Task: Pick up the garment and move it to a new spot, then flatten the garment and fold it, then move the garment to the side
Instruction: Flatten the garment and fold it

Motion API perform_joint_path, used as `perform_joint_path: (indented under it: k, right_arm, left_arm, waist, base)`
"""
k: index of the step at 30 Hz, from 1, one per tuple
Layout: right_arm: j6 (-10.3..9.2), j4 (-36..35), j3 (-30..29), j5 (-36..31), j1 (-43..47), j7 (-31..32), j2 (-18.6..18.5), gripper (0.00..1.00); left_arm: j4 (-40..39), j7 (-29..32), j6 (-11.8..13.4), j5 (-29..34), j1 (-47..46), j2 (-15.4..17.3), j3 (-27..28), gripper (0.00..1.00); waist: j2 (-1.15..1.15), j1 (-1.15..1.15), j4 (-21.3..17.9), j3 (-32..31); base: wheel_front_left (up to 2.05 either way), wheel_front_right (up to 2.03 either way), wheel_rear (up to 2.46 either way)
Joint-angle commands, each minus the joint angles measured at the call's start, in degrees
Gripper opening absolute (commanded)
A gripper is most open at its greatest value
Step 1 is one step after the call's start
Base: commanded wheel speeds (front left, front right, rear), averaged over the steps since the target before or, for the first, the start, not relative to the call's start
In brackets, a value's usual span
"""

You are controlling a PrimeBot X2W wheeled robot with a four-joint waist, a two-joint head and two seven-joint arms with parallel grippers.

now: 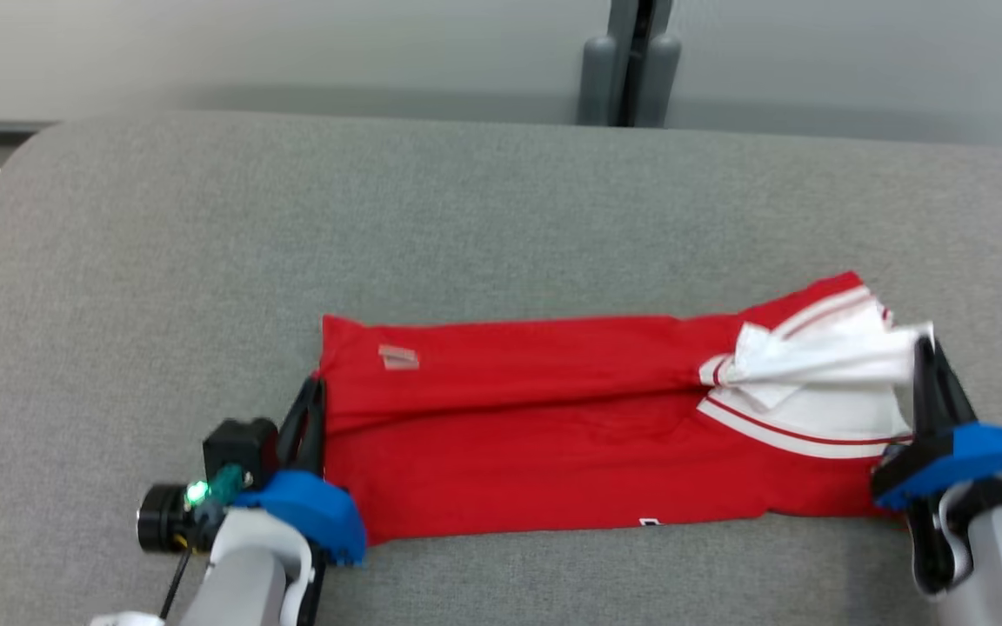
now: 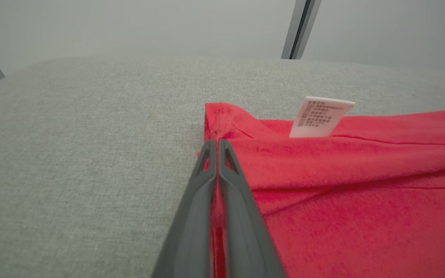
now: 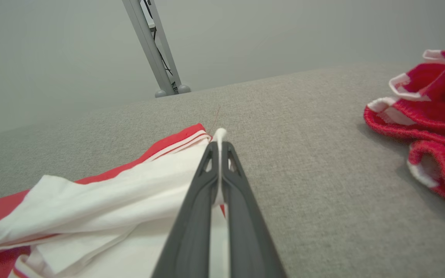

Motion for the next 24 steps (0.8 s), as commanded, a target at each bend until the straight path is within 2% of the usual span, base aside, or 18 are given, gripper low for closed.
perform_joint_path:
  k: [1, 6, 7, 8, 9, 16, 24]
  right_arm:
    - [-0.02, -0.3, -0.2, 1.1, 2.7, -0.2, 0.1, 0.0]
    - [-0.02, 1.2, -0.1, 2.4, 6.7, -0.2, 0.6, 0.0]
    - [-0.02, 2.3, 0.0, 2.6, 7.2, -0.2, 0.7, 0.0]
    - [-0.02, 2.7, 0.1, 2.9, 7.2, -0.2, 0.7, 0.37]
    - [-0.02, 3.0, 0.1, 2.9, 7.1, -0.2, 0.7, 1.0]
    - [-0.01, -0.9, 0.1, -0.5, 10.4, -0.2, 1.2, 1.0]
    - [-0.01, -3.2, 0.5, -3.9, 18.1, -0.2, 3.2, 1.0]
  left_arm:
    - [-0.4, -0.3, 0.1, 0.0, 2.0, -0.1, 0.5, 0.0]
    - [-0.1, -0.3, 0.1, 0.6, 5.7, -0.4, 0.5, 0.0]
    - [0.0, -0.2, 0.4, 0.7, 6.3, -0.5, 0.6, 0.23]
    - [0.0, -0.3, 0.6, 0.8, 7.0, -0.6, 0.7, 0.69]
    - [-0.3, -0.2, 1.0, 0.9, 7.5, -0.7, 1.1, 1.0]
    - [-5.5, -0.3, 3.6, 2.8, 14.1, -0.9, 3.0, 1.0]
    - [-11.8, -0.2, 4.1, 4.6, 23.2, -1.4, 3.6, 1.0]
  waist:
    - [0.0, 0.02, -1.6, -2.2]
    - [0.0, 0.02, -2.1, -3.8]
    - [0.0, 0.02, -2.1, -4.1]
    - [0.0, 0.02, -2.1, -4.5]
    - [0.0, 0.02, -2.2, -4.8]
    - [0.0, 0.02, -2.3, -8.3]
    - [0.0, 0.02, -2.1, -11.7]
  base:
    - [0.0, 0.0, 0.0]
    - [0.0, 0.0, 0.0]
    - [0.0, 0.0, 0.0]
    - [0.0, 0.0, 0.0]
    - [0.0, 0.0, 0.0]
    - [0.0, 0.0, 0.0]
    - [0.0, 0.0, 0.0]
